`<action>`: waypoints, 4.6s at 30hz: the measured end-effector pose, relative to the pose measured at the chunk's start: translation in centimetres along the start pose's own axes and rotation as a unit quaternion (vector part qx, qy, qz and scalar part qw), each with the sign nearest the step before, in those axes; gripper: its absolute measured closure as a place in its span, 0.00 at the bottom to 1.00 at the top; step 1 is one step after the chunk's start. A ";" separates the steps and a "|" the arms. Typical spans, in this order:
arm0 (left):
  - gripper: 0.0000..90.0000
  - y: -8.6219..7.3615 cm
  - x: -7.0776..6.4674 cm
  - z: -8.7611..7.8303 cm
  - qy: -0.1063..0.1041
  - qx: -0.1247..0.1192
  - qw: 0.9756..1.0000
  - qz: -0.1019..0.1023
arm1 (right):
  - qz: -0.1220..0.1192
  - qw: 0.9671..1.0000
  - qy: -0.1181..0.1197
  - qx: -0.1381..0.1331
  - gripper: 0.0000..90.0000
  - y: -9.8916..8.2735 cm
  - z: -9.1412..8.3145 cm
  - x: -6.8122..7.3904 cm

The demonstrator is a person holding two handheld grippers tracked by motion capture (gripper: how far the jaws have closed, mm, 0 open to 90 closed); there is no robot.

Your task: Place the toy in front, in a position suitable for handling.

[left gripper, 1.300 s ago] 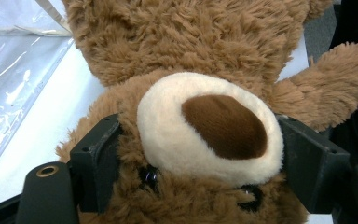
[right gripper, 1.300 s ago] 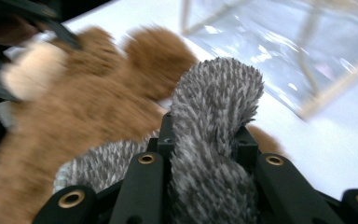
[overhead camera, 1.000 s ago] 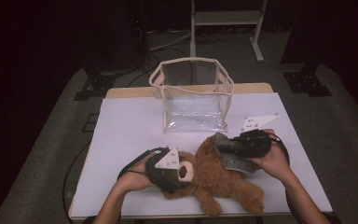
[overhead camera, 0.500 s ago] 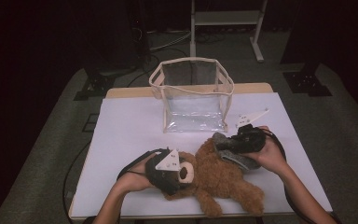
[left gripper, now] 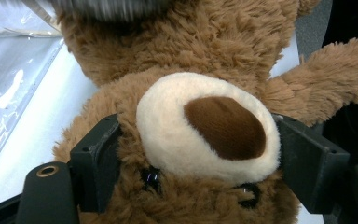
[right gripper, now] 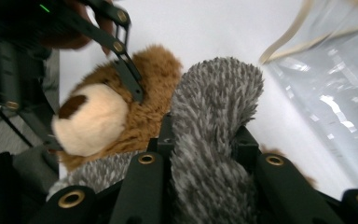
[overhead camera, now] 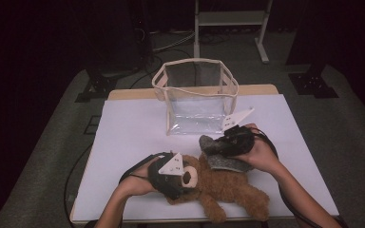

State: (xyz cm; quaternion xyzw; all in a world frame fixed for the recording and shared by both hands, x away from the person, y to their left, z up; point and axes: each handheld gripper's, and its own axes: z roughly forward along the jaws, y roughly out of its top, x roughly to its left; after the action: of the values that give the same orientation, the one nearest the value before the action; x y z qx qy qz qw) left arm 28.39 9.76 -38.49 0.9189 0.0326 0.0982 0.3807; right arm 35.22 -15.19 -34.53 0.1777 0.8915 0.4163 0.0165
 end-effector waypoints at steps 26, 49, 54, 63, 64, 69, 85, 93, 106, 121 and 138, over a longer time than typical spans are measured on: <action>0.25 -0.1 0.1 0.0 -0.004 -0.005 1.000 -0.003 | -0.004 0.998 0.006 0.064 0.79 0.7 4.2 -1.4; 0.25 -0.1 0.4 0.2 -0.003 -0.004 1.000 -0.003 | 0.059 0.997 -0.048 0.016 0.79 -4.6 -4.1 -3.4; 0.25 -0.1 0.2 0.2 -0.004 -0.004 1.000 -0.003 | 0.042 0.998 -0.034 0.032 0.79 -2.7 -1.3 -3.4; 0.25 -0.2 0.1 0.1 -0.003 -0.005 1.000 0.001 | 0.042 0.998 -0.008 0.052 0.79 -1.2 2.5 -3.8; 0.25 -0.2 0.2 0.1 -0.003 -0.005 1.000 0.002 | 0.045 0.998 -0.009 0.050 0.79 -1.5 2.3 -4.0; 0.25 -0.2 0.4 0.1 0.000 -0.008 1.000 -0.002 | 0.058 0.998 -0.022 0.032 0.79 -3.4 0.0 -4.5; 0.22 -0.8 2.2 0.7 0.029 -0.052 0.996 -0.066 | 0.104 0.993 -0.058 -0.019 0.79 -10.1 -7.5 -2.4; 0.23 -0.8 3.0 0.3 0.075 -0.060 0.989 -0.111 | 0.042 0.998 -0.012 -0.048 0.79 -7.4 -6.3 1.7; 0.27 -1.1 2.4 -1.7 0.044 -0.028 0.997 -0.065 | 0.074 0.996 -0.022 -0.043 0.79 -9.4 -5.8 0.4; 0.28 -1.1 2.5 -0.7 0.054 -0.031 0.995 -0.077 | -0.028 0.999 0.012 -0.020 0.79 -2.9 -1.7 4.7; 0.28 -1.0 2.6 -0.8 0.051 -0.030 0.995 -0.077 | -0.054 0.998 0.010 0.041 0.79 -6.8 0.2 8.0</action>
State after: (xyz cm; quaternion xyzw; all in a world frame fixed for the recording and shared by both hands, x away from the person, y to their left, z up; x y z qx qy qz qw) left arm 30.77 11.36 -38.27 0.8957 0.1193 0.1163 0.4123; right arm 25.74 -16.40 -38.78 0.1259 0.9162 0.3798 0.0223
